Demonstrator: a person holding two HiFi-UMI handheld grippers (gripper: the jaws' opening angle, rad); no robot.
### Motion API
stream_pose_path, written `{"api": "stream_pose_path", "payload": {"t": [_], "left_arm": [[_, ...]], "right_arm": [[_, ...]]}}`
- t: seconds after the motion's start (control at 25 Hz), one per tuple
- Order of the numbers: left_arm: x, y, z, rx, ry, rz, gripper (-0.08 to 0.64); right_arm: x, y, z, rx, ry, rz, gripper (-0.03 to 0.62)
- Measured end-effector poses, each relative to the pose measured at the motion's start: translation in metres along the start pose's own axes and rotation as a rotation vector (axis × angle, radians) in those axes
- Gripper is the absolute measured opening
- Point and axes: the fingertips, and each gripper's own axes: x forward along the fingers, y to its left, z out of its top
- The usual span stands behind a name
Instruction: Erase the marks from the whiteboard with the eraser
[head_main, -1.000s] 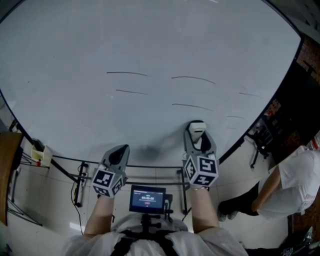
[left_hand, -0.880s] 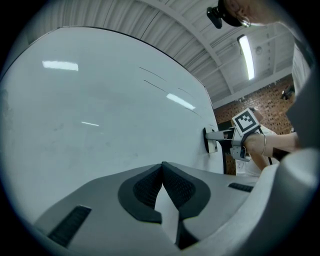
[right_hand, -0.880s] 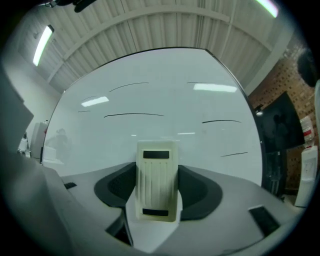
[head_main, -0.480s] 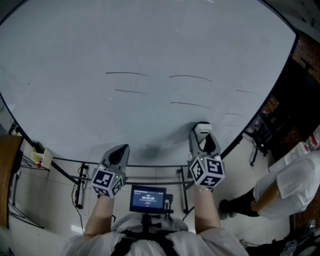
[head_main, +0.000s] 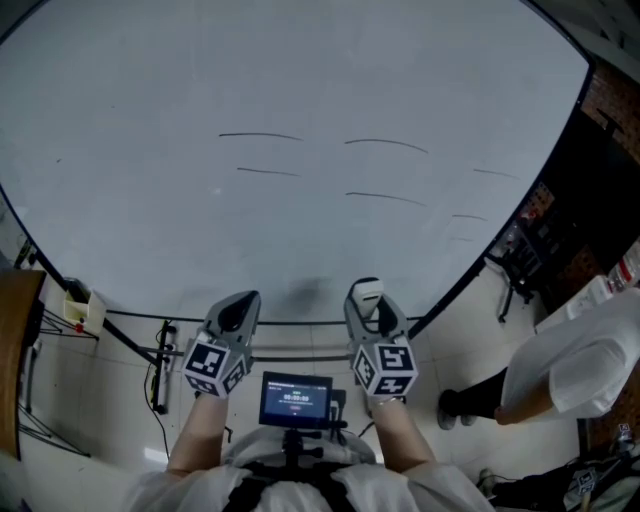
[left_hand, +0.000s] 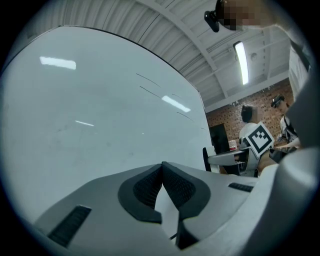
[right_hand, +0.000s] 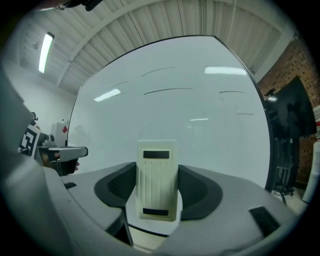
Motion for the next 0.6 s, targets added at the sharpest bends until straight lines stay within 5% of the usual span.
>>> {"api": "stream_pose_path", "payload": {"t": [0.6], "left_arm": [[-0.051, -0.025, -0.035, -0.079, 0.041, -0.054, 0.005]], "right_arm": [[-0.052, 0.034, -0.036, -0.009, 0.067, -0.028, 0.268]]}}
